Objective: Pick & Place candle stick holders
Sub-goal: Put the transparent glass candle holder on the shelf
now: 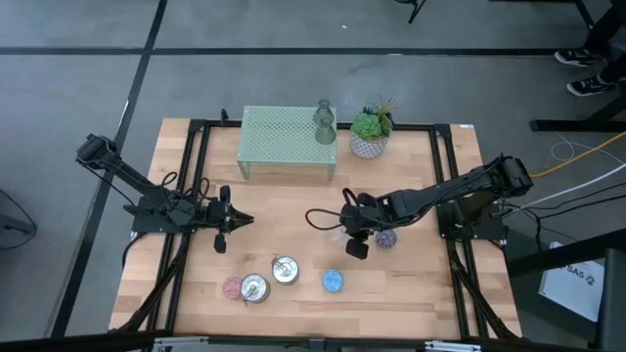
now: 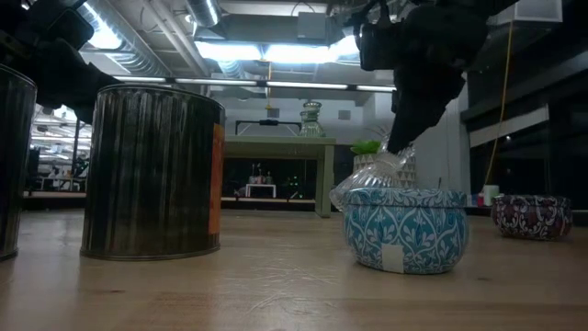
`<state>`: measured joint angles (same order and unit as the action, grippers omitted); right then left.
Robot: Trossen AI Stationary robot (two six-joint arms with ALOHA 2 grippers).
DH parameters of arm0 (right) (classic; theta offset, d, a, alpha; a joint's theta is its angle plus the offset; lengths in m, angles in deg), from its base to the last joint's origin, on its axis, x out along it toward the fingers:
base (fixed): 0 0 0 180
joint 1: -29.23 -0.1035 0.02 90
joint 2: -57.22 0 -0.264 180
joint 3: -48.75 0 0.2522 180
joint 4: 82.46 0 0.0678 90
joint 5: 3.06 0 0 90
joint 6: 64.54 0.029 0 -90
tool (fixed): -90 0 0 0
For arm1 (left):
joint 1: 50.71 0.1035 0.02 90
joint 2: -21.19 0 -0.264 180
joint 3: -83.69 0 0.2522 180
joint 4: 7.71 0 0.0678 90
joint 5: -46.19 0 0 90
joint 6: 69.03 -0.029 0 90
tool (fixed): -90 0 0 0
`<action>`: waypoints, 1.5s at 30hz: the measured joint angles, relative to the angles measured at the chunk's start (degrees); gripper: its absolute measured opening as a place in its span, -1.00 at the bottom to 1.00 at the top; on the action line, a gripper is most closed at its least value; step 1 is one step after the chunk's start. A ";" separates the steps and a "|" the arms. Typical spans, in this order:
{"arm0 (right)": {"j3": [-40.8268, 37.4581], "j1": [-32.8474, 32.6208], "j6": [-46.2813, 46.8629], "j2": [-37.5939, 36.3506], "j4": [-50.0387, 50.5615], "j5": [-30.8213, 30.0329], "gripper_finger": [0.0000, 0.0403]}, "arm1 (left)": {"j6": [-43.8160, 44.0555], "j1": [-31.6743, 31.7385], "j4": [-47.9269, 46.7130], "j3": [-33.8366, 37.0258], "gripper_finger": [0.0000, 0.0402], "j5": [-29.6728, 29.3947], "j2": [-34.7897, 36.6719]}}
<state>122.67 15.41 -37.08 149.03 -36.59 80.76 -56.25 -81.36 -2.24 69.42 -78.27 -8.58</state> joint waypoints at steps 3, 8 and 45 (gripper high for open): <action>0.02 0.01 -0.07 0.00 -0.08 -0.01 -0.81 | -0.01 0.01 0.00 0.02 -0.84 0.00 0.00; 0.02 0.01 -0.04 -0.02 -0.32 -0.38 -0.82 | -0.02 0.02 0.00 0.02 -0.84 0.00 0.00; 15.16 5.53 -23.01 -0.23 6.76 -0.07 -0.82 | 0.00 0.02 0.00 0.02 -0.84 -0.02 0.02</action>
<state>137.83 20.95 -60.09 148.80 -29.83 80.69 -56.25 -81.35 -2.24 69.43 -78.28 -8.57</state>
